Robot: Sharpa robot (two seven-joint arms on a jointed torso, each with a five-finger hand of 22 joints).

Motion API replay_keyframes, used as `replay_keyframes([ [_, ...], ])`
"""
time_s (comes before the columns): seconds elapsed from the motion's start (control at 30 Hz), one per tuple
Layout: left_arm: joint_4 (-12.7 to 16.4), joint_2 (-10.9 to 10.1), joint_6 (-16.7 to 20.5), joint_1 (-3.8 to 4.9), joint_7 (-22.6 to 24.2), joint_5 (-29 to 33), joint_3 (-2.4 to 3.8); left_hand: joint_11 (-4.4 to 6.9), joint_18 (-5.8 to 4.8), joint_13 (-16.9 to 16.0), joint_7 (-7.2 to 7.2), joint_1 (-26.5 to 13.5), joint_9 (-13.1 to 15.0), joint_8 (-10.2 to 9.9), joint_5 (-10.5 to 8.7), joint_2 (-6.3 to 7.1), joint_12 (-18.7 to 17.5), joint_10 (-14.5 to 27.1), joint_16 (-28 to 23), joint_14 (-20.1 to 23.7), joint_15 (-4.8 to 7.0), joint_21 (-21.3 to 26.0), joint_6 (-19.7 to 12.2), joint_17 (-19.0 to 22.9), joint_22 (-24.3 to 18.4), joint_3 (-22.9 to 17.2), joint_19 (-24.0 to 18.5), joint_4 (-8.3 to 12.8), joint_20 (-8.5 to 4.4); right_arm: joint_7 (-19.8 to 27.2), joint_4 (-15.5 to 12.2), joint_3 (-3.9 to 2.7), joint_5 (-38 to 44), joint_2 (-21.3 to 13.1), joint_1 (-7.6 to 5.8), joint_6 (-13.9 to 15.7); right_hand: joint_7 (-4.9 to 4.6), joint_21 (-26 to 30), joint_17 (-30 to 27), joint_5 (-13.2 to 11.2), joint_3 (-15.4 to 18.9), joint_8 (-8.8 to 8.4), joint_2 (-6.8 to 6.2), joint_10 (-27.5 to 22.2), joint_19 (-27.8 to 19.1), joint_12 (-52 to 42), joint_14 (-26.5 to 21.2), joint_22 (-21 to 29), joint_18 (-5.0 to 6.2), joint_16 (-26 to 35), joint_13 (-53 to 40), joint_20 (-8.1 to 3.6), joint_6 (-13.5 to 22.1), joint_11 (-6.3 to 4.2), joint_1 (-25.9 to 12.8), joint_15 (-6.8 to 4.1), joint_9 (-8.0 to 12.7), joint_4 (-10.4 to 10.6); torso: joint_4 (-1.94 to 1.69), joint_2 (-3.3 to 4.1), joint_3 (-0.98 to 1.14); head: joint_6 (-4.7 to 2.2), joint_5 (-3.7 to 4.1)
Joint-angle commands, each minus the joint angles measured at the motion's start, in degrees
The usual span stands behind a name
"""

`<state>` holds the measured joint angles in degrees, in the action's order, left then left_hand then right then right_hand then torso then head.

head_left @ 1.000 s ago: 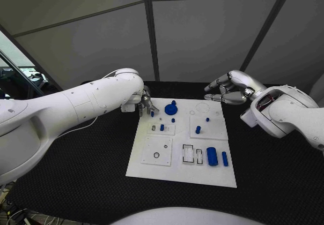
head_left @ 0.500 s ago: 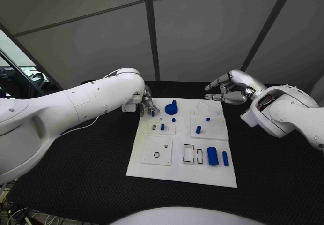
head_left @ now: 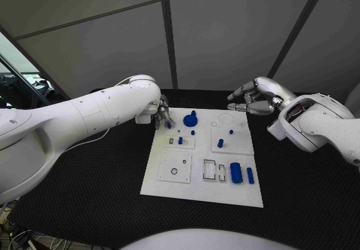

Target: Assemble the parts on the task board

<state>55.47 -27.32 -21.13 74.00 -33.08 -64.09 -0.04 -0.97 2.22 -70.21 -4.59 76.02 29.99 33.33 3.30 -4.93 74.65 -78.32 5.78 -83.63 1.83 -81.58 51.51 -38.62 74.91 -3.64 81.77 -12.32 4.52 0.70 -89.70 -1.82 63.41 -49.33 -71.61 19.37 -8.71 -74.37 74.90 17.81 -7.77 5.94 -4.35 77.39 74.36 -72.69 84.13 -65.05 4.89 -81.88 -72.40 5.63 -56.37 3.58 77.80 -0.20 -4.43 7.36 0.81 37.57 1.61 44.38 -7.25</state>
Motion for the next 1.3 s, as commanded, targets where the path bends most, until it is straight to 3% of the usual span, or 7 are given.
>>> replay_keyframes([
  [0.03,0.1,0.0,0.6,0.07,1.2,0.5,0.02,0.40,0.91,0.0,0.26,2.5,-0.3,-0.5,-0.22,-1.16,0.1,-0.1,-0.2,0.0,-0.12,0.2,-0.1,-0.1,3.3,-2.1,0.1,1.7,0.08,0.4,0.0,-0.05,0.2,0.1,-0.13,0.3,-0.03,0.2,1.5,0.2,0.1,-0.33,0.27,-0.2,-0.2,0.1,2.8,0.0,0.56,0.4,-0.1,0.13,-0.1,0.12,-0.2,-0.36,0.0,0.4,0.01,0.00,-0.01,0.04,0.03],
  [0.2,0.1,-0.1,2.2,0.07,1.9,1.8,0.01,0.36,0.88,0.0,0.16,4.6,-0.7,-0.6,-0.43,-1.93,0.0,0.0,-0.3,0.0,-0.13,0.2,-0.7,-0.1,3.4,-6.7,0.1,3.8,-0.02,0.3,0.1,-0.05,0.2,0.0,-0.13,0.2,-0.03,0.2,1.5,0.2,0.1,-0.33,0.27,-0.2,-0.2,0.1,2.8,0.0,0.56,0.4,-0.1,0.13,-0.1,0.12,-0.2,-0.36,0.0,0.4,0.05,-0.03,0.01,0.07,-0.01],
  [0.5,2.0,-1.8,4.7,0.06,2.9,4.7,0.02,0.32,0.89,0.2,0.09,2.8,-0.4,0.3,-0.48,0.25,-0.1,-0.1,-0.4,-0.1,-0.15,0.3,-0.9,-0.2,3.6,-14.4,0.1,5.3,-0.01,0.3,0.2,-0.05,0.2,0.0,-0.13,0.0,-0.01,0.1,1.5,0.3,0.1,-0.31,0.30,-0.1,-0.1,0.0,2.8,0.0,0.54,0.3,-0.2,0.13,-0.1,0.11,-0.2,-0.37,0.0,0.4,-0.03,-0.05,0.02,0.20,-0.08],
  [0.57,3.4,-2.8,5.3,0.06,2.8,5.2,0.02,0.27,0.90,0.2,0.08,1.0,-0.2,0.9,-0.49,1.65,0.0,-0.2,-0.4,-0.2,-0.13,0.3,-1.0,-0.2,3.7,-18.0,0.1,5.6,-0.01,0.2,0.3,-0.05,0.2,0.0,-0.13,0.0,-0.01,0.1,1.5,0.3,0.1,-0.31,0.30,-0.1,-0.1,0.0,2.8,0.0,0.54,0.3,-0.2,0.13,-0.1,0.11,-0.2,-0.37,0.0,0.4,-0.08,-0.05,0.01,0.20,0.00],
  [0.93,16.6,-10.8,11.1,-0.09,1.4,4.3,-0.04,0.46,0.86,0.3,0.28,-2.7,0.4,2.5,-0.42,4.33,0.0,-0.5,-0.5,-0.3,-0.05,0.4,-1.0,-0.3,3.9,-25.5,0.3,7.0,-0.06,0.2,0.6,-0.05,0.2,-0.2,-0.13,0.0,-0.01,0.2,1.4,0.3,0.1,-0.29,0.29,-0.2,-0.2,0.1,2.8,0.1,0.57,0.4,-0.1,0.12,-0.2,0.10,-0.2,-0.37,0.0,0.4,-0.23,-0.17,0.00,0.29,-0.28],
  [1.13,22.1,-14.1,14.2,-0.87,0.8,4.1,-0.09,0.58,0.78,0.1,0.36,-3.8,0.6,3.1,-0.43,5.33,0.1,-0.8,-0.5,-0.4,-0.01,0.2,-1.0,-0.3,4.3,-28.0,0.6,7.6,-0.12,0.2,0.8,-0.05,0.2,-0.2,-0.13,0.0,-0.01,0.2,1.4,0.3,0.1,-0.29,0.29,-0.2,-0.2,0.1,2.8,0.1,0.57,0.4,-0.1,0.12,-0.2,0.10,-0.2,-0.37,0.0,0.4,-0.36,-0.30,0.00,0.33,-0.47],
  [1.3,24.5,-15.2,15.0,-1.94,0.3,3.4,-0.14,0.62,0.74,0.0,0.39,-4.5,0.7,3.5,-0.44,5.81,0.3,-1.0,-0.5,-0.4,0.02,0.0,-1.0,-0.3,4.5,-29.3,0.7,7.9,-0.14,0.3,0.9,-0.04,0.2,0.0,-0.12,-0.1,-0.01,0.2,1.4,0.3,0.1,-0.29,0.29,-0.2,-0.2,0.1,2.8,0.1,0.57,0.4,-0.1,0.12,-0.2,0.10,-0.2,-0.37,0.0,0.4,-0.32,-0.28,0.01,0.39,-0.64],
])
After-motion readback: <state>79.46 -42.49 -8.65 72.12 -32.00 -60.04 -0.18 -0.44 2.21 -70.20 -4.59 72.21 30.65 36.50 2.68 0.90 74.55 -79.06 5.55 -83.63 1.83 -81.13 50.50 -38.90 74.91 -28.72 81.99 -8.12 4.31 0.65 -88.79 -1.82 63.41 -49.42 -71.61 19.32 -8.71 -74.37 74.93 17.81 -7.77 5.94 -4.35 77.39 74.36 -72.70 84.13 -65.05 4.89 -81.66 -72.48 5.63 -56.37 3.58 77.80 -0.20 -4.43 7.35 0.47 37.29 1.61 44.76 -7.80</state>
